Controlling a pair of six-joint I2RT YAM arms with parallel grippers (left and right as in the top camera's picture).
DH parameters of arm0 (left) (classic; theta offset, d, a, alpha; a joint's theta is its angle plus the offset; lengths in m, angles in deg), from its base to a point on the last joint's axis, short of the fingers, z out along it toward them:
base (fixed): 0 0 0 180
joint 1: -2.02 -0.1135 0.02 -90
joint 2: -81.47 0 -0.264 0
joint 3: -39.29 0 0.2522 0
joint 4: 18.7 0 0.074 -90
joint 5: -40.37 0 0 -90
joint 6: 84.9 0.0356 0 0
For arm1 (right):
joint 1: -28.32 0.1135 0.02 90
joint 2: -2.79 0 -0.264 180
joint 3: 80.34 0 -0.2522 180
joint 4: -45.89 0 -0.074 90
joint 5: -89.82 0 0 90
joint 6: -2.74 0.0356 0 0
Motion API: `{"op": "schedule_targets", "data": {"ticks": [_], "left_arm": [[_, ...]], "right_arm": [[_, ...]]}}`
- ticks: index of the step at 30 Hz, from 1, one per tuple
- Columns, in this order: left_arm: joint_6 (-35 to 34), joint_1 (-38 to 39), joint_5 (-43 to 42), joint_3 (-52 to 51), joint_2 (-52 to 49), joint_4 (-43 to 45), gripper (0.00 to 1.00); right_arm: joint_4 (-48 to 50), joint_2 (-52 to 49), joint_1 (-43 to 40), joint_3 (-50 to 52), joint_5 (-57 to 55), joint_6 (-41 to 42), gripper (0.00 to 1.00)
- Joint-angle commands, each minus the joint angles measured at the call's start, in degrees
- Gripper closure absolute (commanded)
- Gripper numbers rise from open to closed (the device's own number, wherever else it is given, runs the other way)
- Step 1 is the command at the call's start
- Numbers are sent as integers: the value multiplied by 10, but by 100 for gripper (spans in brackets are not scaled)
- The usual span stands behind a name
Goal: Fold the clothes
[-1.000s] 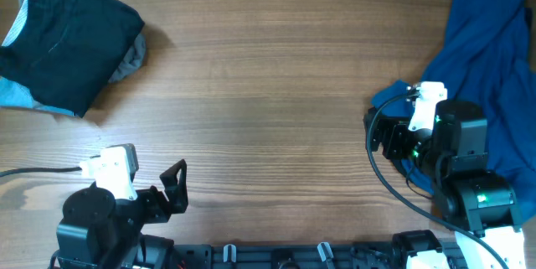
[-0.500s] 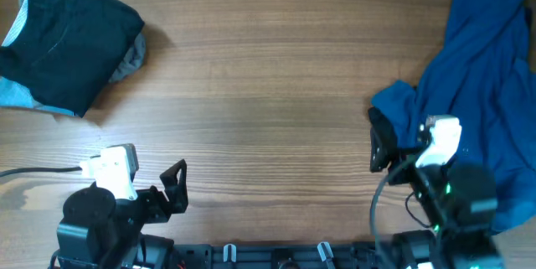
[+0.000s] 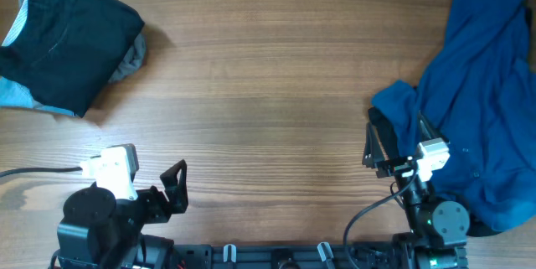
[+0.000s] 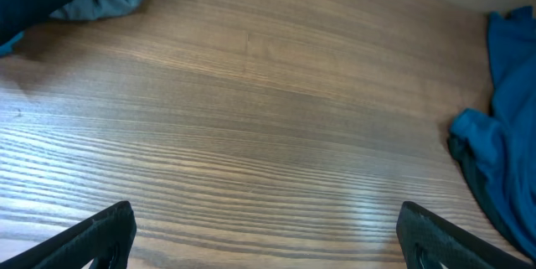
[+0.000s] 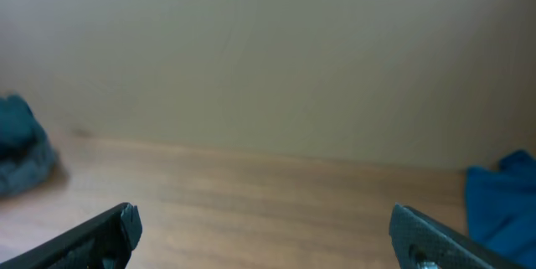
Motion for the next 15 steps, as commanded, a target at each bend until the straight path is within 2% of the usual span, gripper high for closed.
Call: {"op": "schedule_targets", "data": {"ticks": [1,4,7,15], "left_arm": [[-5,2,8,-2,3,1,0],[-5,2,8,-2,3,1,0],[-5,2,8,-2,3,1,0],[-5,2,8,-2,3,1,0]], "right_arm": [[-1,7,0,16,-5,-56,0],[-63,8,0,16,-1,-54,0],[-57,8,0,16,-2,-26,0],[-57,7,0,16,-2,-28,0]]}}
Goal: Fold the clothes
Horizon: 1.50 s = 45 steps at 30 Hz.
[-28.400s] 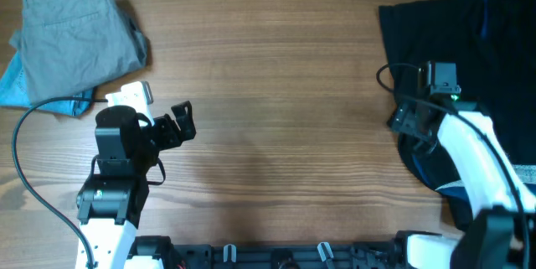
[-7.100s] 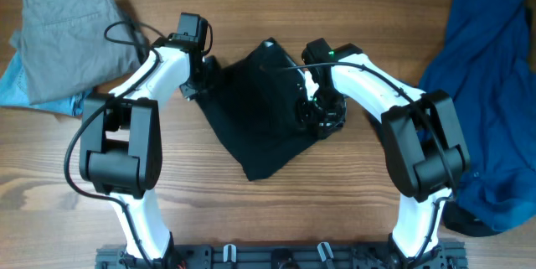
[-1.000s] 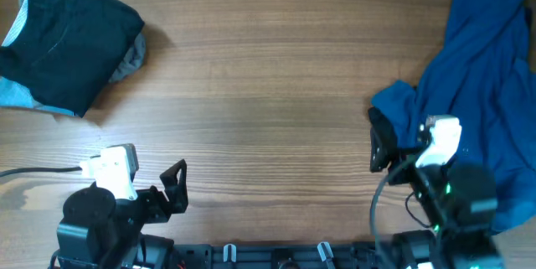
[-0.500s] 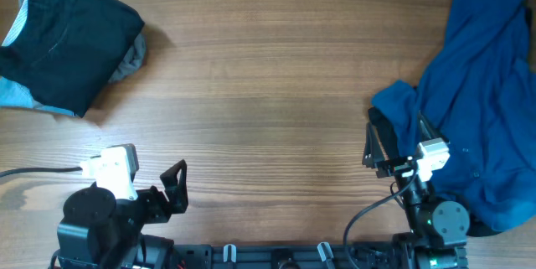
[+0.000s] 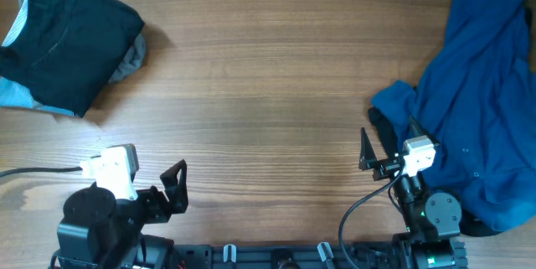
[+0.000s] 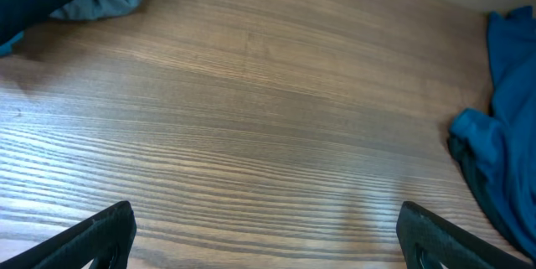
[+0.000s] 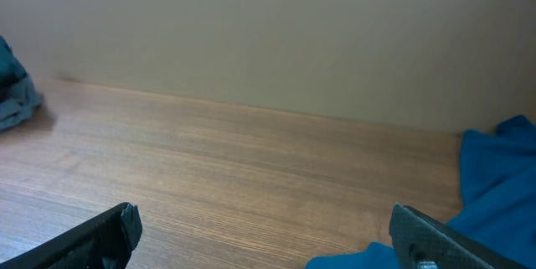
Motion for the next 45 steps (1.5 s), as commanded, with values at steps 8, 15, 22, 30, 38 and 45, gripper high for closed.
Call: {"op": "schedule_targets", "data": {"ticks": [8,15,22,30,38,45], "left_arm": [[-5,2,8,-2,3,1,0],[-5,2,8,-2,3,1,0],[-5,2,8,-2,3,1,0],[-5,-37,6,-5,5,-9,0],[18,-87,5,-164,88,146,0],[14,-87,-8,-360,191,386,0]], "right_arm": [[3,5,0,0,-2,6,0],[3,5,0,0,-2,6,0],[3,5,0,0,-2,6,0],[3,5,0,0,-2,6,0],[3,5,0,0,-2,6,0],[3,5,0,0,-2,6,0]]}}
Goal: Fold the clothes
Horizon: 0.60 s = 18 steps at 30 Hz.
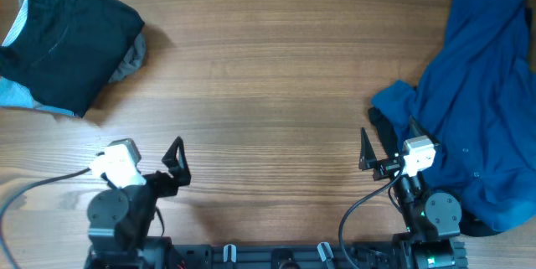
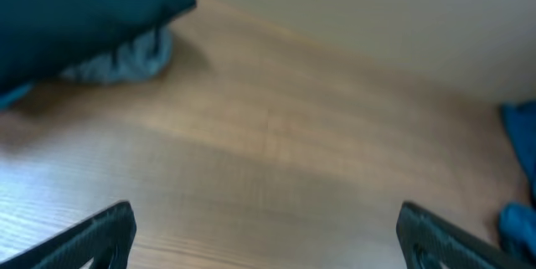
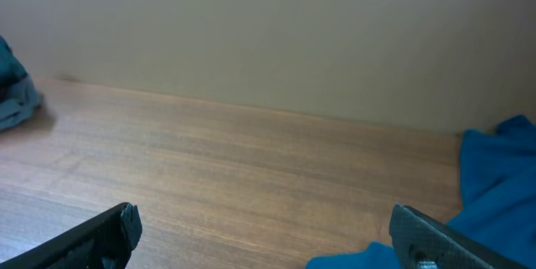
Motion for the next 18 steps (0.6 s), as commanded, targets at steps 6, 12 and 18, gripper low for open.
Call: {"op": "schedule_targets", "data": {"ticks": [6,12,18], "left_arm": [[69,-4,-6,-189,82,319,0],[125,-4,-7,-231,83,353,0],[110,-4,-7,-231,83,302,0]], "right_arm": [[3,5,0,0,-2,6,0],[3,5,0,0,-2,6,0],[3,5,0,0,-2,7,0]]}}
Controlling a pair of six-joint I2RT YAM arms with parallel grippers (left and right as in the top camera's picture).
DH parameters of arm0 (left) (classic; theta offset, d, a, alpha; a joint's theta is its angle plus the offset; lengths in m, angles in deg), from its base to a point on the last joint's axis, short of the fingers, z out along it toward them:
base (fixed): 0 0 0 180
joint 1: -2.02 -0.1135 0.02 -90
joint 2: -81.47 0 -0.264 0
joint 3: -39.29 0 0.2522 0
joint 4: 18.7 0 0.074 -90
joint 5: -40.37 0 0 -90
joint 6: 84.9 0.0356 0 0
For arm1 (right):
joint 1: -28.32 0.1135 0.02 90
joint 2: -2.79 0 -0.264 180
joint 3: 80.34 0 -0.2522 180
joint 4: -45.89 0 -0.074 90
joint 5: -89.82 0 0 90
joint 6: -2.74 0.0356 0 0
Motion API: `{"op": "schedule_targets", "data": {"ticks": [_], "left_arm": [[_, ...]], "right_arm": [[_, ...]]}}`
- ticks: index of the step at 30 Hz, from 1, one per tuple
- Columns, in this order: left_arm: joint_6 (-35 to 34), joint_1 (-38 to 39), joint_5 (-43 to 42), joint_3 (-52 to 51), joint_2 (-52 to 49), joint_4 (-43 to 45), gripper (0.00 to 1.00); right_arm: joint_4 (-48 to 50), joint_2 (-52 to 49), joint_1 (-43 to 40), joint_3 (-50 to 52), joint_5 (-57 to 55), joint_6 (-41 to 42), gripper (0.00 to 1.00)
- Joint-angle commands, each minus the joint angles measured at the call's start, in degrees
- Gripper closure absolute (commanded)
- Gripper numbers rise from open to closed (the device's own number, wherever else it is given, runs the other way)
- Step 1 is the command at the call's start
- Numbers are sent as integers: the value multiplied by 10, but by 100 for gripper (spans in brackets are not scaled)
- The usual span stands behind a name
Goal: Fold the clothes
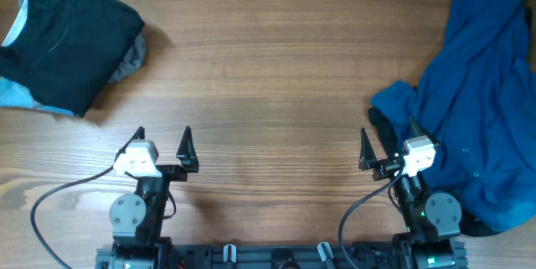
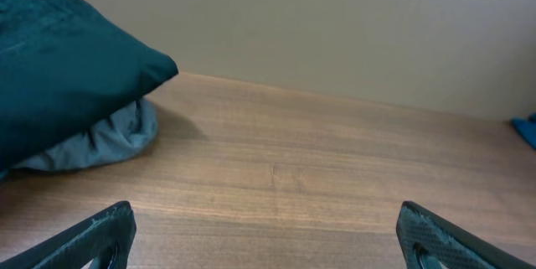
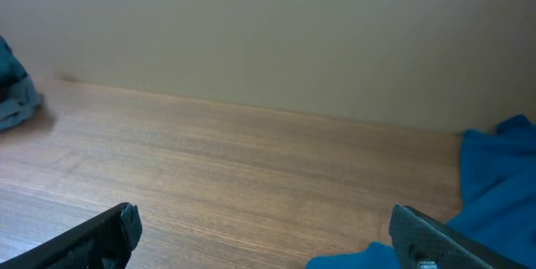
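Observation:
A crumpled blue garment (image 1: 477, 93) lies spread along the table's right side; its edge shows in the right wrist view (image 3: 494, 185). A folded dark teal garment (image 1: 71, 38) rests on a grey and light blue pile at the far left, also seen as a dark garment (image 2: 59, 76) in the left wrist view. My left gripper (image 1: 163, 145) stands open at the front left, nothing between its fingers. My right gripper (image 1: 387, 145) is open at the front right, just left of the blue garment's near edge.
The wooden table (image 1: 268, 76) runs between the two piles. A cable (image 1: 59, 198) trails from the left arm's base along the front edge. A plain wall (image 3: 268, 26) backs the table.
My left arm has swung to point straight toward the table's back, its gripper now a little further right. The right arm and both garments have not moved.
At first the left gripper pointed right from the front left corner and the right gripper sat against the blue garment's edge. Then the right gripper drew back toward its base. Later the left arm turned, ending squared toward the back.

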Motion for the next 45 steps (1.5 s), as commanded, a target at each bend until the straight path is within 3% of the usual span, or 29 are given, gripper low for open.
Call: {"op": "schedule_targets", "data": {"ticks": [1,45], "left_arm": [[12,-4,-5,-3,7,-3,0],[13,9,-5,-3,5,-2,0]], "right_arm": [[3,5,0,0,-2,6,0],[3,5,0,0,-2,6,0]]}}
